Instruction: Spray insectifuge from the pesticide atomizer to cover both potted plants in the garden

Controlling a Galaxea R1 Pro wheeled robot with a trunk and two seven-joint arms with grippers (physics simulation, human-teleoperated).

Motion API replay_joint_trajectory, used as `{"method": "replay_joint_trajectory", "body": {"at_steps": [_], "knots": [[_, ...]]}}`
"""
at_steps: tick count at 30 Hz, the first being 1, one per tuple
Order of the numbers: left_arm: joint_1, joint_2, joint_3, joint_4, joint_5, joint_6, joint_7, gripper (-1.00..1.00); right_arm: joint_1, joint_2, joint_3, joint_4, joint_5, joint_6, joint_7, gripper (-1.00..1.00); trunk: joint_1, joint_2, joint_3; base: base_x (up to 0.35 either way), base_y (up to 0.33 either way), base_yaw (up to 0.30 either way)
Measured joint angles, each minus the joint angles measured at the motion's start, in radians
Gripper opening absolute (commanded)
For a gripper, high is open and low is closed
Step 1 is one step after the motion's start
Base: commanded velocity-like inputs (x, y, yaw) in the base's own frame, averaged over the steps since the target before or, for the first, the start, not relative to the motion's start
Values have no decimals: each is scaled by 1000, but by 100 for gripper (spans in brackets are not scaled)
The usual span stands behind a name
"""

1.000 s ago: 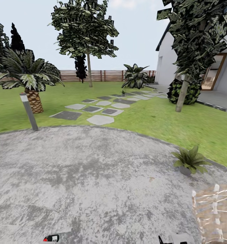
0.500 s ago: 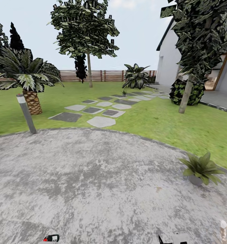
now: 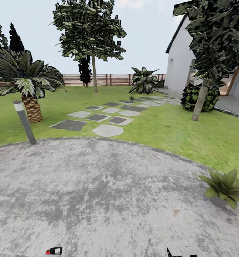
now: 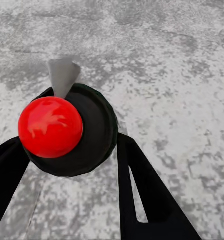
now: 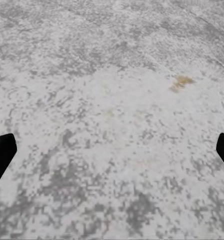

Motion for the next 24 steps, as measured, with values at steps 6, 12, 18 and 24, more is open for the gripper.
{"method": "replay_joint_trajectory", "body": {"at_steps": [6,12,18,24], "knots": [[0,0,0,0,0,0,0,-100,0,0,0,0,0,0,0,100,0,0,0,339,110,0],[0,0,0,0,0,0,0,-100,0,0,0,0,0,0,1,100,0,0,0,339,110,0],[0,0,0,1,0,0,0,-100,0,0,0,0,0,1,4,100,0,0,0,339,110,-69],[0,0,0,2,0,0,0,-100,0,0,0,0,0,1,4,100,0,0,2,339,112,-230]]}}
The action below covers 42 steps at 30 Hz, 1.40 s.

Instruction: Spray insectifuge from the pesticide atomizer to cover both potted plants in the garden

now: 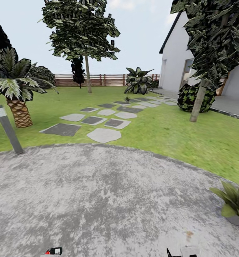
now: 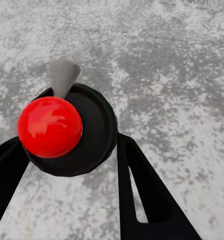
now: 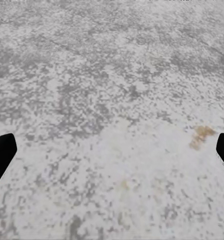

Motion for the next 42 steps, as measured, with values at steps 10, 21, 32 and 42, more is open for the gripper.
{"method": "replay_joint_trajectory", "body": {"at_steps": [10,21,32,42], "knots": [[0,0,0,0,0,0,0,-100,0,0,0,0,0,0,0,100,0,0,4,339,121,-252],[0,0,0,0,0,0,0,-100,0,1,0,0,0,0,0,100,0,0,8,333,159,-254],[0,0,0,0,0,0,0,-100,0,7,-1,0,0,0,0,100,0,0,12,322,168,-255],[0,0,0,1,0,0,0,-100,0,7,-1,0,0,0,0,100,0,0,16,288,88,-259]]}}
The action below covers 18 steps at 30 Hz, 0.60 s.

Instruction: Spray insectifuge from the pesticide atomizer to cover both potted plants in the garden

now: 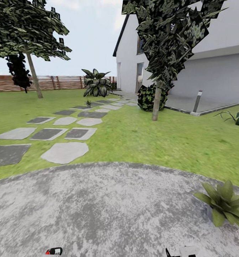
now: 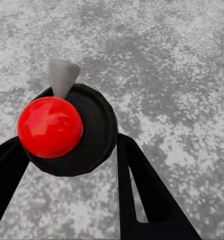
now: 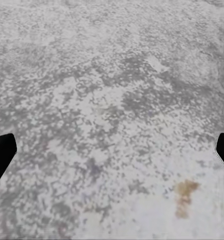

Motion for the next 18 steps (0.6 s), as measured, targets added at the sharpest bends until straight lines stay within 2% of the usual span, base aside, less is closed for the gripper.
{"method": "replay_joint_trajectory", "body": {"at_steps": [18], "knots": [[0,0,0,0,0,0,0,-100,0,0,1,0,0,0,0,100,0,0,6,224,9,-259]]}}
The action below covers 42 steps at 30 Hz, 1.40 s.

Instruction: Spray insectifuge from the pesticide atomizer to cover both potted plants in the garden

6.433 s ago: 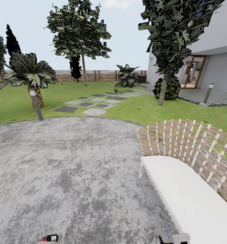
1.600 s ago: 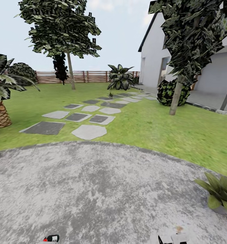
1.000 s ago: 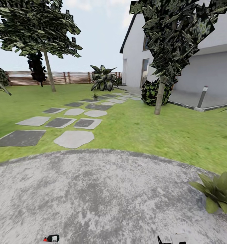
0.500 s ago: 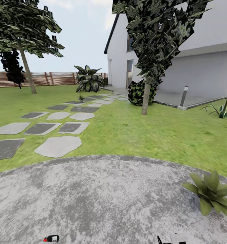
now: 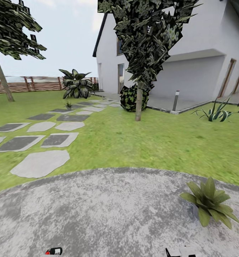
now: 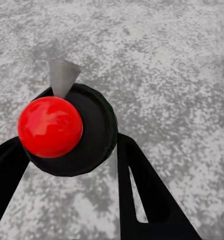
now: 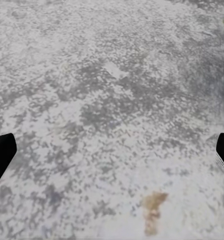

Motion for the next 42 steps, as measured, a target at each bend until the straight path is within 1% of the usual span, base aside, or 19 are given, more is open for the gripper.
{"method": "replay_joint_trajectory", "body": {"at_steps": [7,33,42], "knots": [[0,0,0,0,0,0,0,-100,0,0,0,0,0,0,0,100,0,0,2,121,0,-259],[0,0,0,-1,0,2,0,-100,0,0,-1,0,0,0,0,100,0,0,8,4,1,-259],[0,0,0,-1,0,1,0,-100,0,0,0,0,0,0,0,100,0,0,8,196,207,-261]]}}
